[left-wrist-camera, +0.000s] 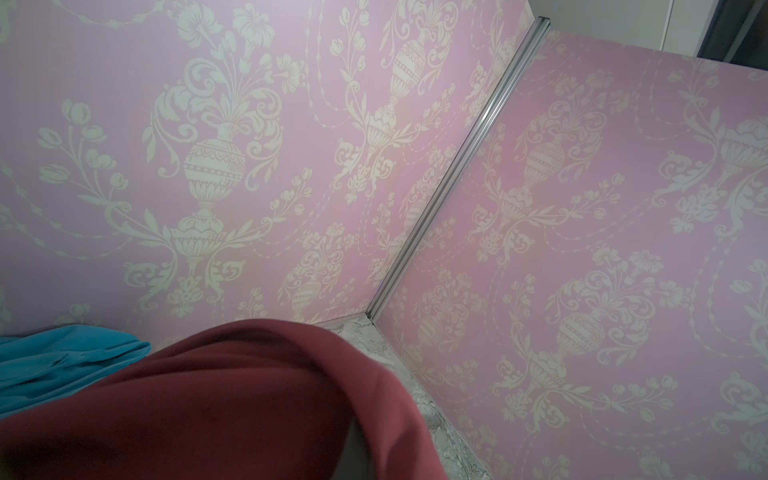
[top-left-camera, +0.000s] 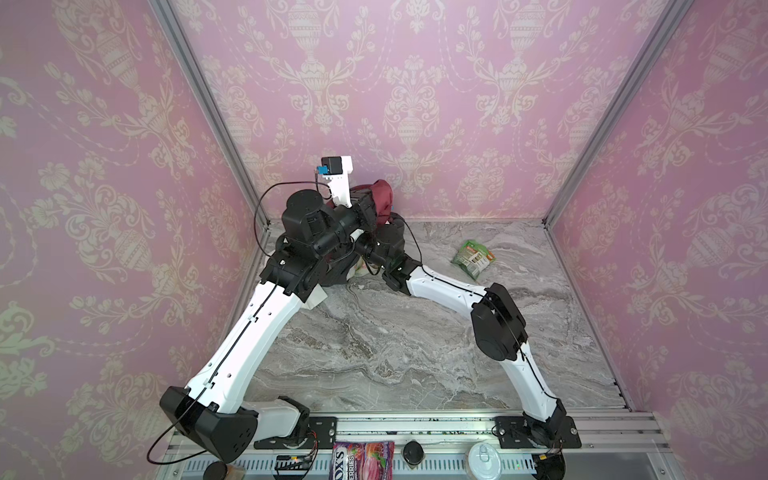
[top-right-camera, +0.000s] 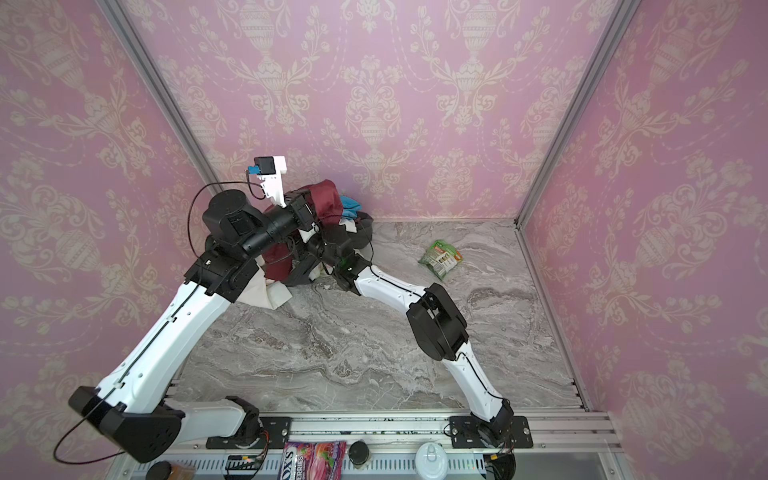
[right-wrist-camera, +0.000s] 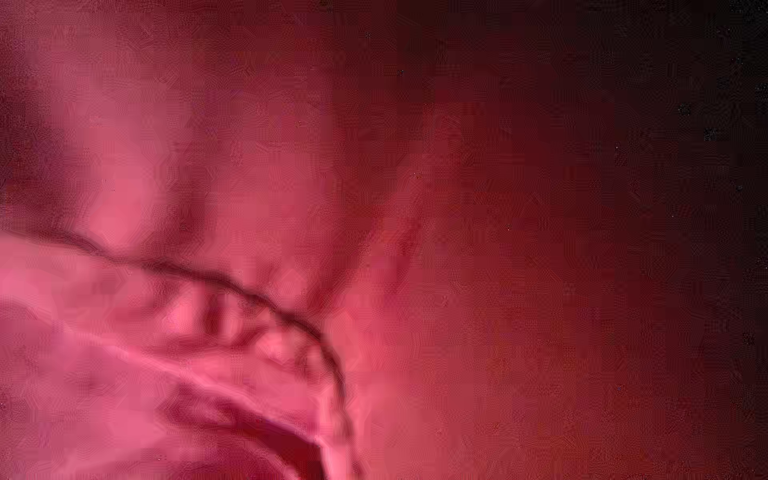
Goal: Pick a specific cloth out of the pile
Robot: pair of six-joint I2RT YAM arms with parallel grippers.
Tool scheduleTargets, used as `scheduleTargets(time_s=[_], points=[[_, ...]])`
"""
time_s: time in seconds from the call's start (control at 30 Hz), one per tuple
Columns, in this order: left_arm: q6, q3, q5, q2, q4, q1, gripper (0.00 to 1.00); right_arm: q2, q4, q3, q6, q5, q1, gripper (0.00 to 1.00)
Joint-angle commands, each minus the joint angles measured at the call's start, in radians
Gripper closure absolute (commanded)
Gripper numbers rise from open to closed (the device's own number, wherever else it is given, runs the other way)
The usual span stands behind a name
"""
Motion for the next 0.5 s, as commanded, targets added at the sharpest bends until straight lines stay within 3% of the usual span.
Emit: scheduleTargets(time_s=[0.0, 0.03, 0.27, 0.47], points=[[0.009, -0.014, 0.038, -0.03, 0.033, -0.022, 1.0, -0.023, 0.015, 0.052, 0.046, -0.066, 0.004, 0.95], [0.018, -0.016, 0.034, -0.035, 0.025, -0.022, 1.0, -0.037, 0.024, 0.038, 0.061, -0.051, 0.005, 1.0], [0.121, 0.005, -0.029, -0.073, -0.102, -0.018, 1.0, -0.189, -0.036, -0.097, 0.191, -0.001, -0.021, 1.0], [0.155, 0.019, -0.078, -0.078, -0.156, 0.044, 1.0, -0.331, -0.027, -0.24, 0.199, 0.016, -0.036, 1.0]])
